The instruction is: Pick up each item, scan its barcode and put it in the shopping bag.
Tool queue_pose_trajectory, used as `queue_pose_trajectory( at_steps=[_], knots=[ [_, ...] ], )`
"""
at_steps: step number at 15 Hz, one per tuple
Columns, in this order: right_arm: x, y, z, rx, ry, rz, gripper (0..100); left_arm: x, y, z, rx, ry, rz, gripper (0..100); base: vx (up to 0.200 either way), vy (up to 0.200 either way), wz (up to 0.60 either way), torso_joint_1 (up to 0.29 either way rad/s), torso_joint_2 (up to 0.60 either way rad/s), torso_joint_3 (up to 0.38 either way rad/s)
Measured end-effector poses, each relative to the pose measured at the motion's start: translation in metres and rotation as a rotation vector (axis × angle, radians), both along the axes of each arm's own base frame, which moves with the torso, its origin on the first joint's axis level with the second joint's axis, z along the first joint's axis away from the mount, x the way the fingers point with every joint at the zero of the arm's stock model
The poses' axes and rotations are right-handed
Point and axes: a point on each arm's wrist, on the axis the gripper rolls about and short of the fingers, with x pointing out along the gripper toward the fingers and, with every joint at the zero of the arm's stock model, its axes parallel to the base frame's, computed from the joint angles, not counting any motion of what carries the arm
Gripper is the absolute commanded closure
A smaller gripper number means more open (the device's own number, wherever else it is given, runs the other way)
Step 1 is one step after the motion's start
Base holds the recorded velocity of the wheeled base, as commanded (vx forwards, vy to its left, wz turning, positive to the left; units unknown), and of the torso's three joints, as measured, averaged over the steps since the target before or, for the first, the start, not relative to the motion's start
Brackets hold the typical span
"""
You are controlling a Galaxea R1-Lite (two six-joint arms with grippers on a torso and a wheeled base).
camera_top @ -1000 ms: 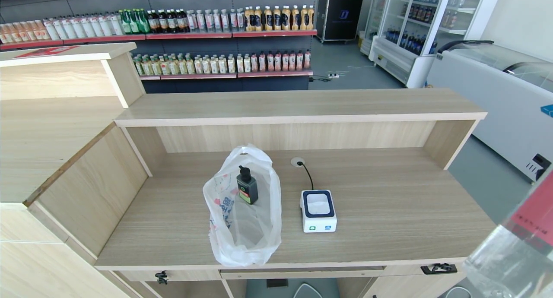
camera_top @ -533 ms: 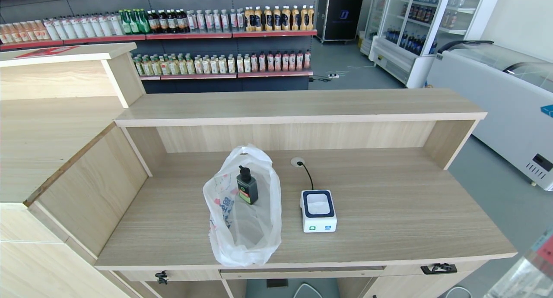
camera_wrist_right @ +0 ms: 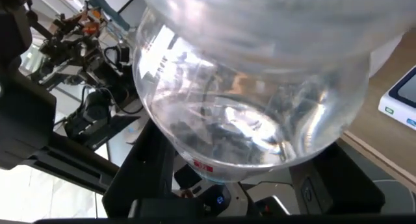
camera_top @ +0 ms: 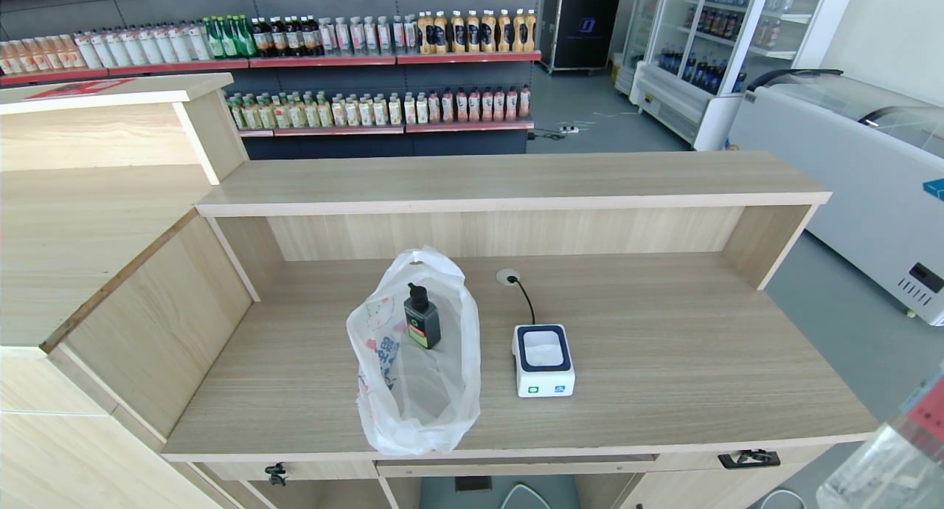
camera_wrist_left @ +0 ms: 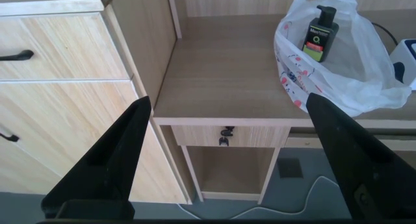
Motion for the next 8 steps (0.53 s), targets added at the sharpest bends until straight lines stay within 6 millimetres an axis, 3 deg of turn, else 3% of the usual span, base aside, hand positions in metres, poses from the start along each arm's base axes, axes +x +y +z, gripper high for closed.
queue_pose_trajectory(
  at_steps=[4, 8],
  knots=[
    [0.026, -0.004, -0.010, -0.170, -0.136, -0.268, 100, 0.000, 0.000, 0.000, 0.000, 0.000, 0.000, 0, 0.000, 0.000, 0.00, 0.000, 0.00, 0.000],
    [0.071, -0.025, -0.034, -0.265, -0.172, -0.572, 100, 0.000, 0.000, 0.000, 0.000, 0.000, 0.000, 0, 0.000, 0.000, 0.00, 0.000, 0.00, 0.000]
  ],
)
